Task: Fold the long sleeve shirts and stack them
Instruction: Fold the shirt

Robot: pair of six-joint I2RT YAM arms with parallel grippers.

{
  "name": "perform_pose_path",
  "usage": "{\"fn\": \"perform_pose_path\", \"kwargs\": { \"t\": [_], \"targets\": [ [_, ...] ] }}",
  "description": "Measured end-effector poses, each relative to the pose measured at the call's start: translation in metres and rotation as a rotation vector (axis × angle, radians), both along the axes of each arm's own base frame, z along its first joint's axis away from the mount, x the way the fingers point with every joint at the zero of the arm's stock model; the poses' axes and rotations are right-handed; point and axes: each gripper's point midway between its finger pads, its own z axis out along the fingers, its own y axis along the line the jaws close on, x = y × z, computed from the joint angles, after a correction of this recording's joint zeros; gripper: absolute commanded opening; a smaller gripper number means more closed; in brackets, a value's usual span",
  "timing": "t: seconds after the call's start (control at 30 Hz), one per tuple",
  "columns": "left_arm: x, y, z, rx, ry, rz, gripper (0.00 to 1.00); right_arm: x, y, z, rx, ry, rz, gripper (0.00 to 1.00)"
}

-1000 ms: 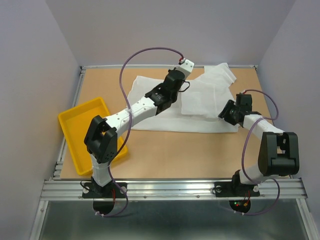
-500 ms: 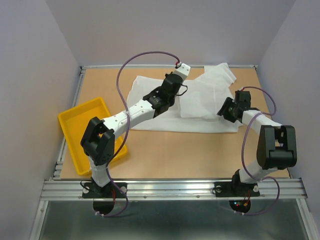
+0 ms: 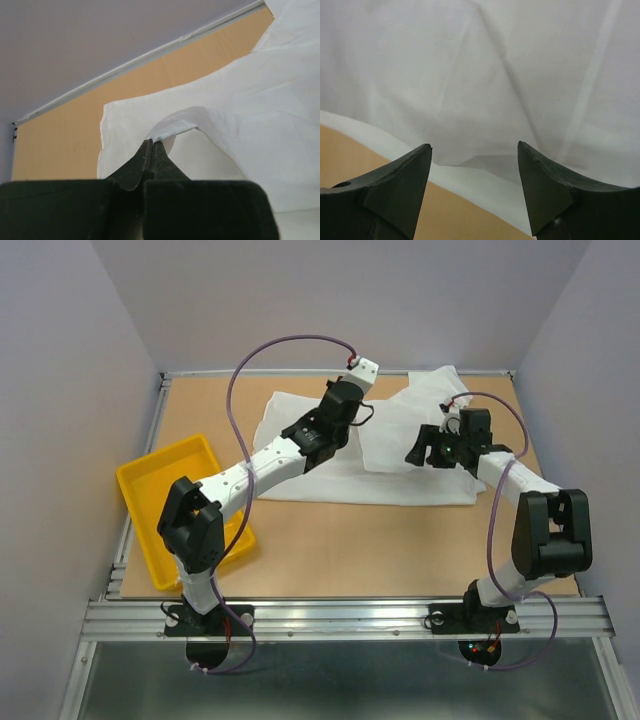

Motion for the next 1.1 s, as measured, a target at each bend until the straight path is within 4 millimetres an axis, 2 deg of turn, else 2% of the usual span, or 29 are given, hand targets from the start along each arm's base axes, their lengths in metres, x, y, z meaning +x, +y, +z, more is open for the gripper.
{"fn": "perform_pose_path", "kwargs": {
  "t": [0.1,0.17,0.3,0.47,0.67,0.77,0.87,1.1],
  "targets": [
    [0.003,-0.002,0.018,-0.020,-0.031,0.002,0.00,-0.003,0.022,0.009,0.025,-0.042,0.141,0.82],
    [0.004,-0.003,0.028,-0.030,-0.046,0.000,0.00,-0.001,0.028,0.014,0.032,-0.072,0.206,0.82],
    [0.005,-0.003,0.033,-0.032,-0.055,0.002,0.00,0.003,0.036,0.018,0.033,-0.108,0.309,0.82],
    [0.005,-0.001,0.036,-0.020,-0.056,0.005,0.00,0.003,0.044,0.011,0.048,-0.092,0.405,0.76],
    [0.011,-0.002,0.055,-0.018,-0.093,0.020,0.00,-0.015,0.050,0.000,0.080,-0.041,0.489,0.69],
    [0.015,-0.003,0.063,-0.010,-0.111,0.028,0.00,-0.020,0.053,-0.001,0.087,-0.032,0.512,0.60],
    [0.019,-0.005,0.067,0.003,-0.121,0.034,0.00,-0.025,0.053,0.000,0.092,-0.021,0.518,0.58],
    [0.026,-0.008,0.064,0.028,-0.124,0.050,0.00,-0.028,0.052,0.008,0.059,-0.041,0.508,0.44]
  ]
}}
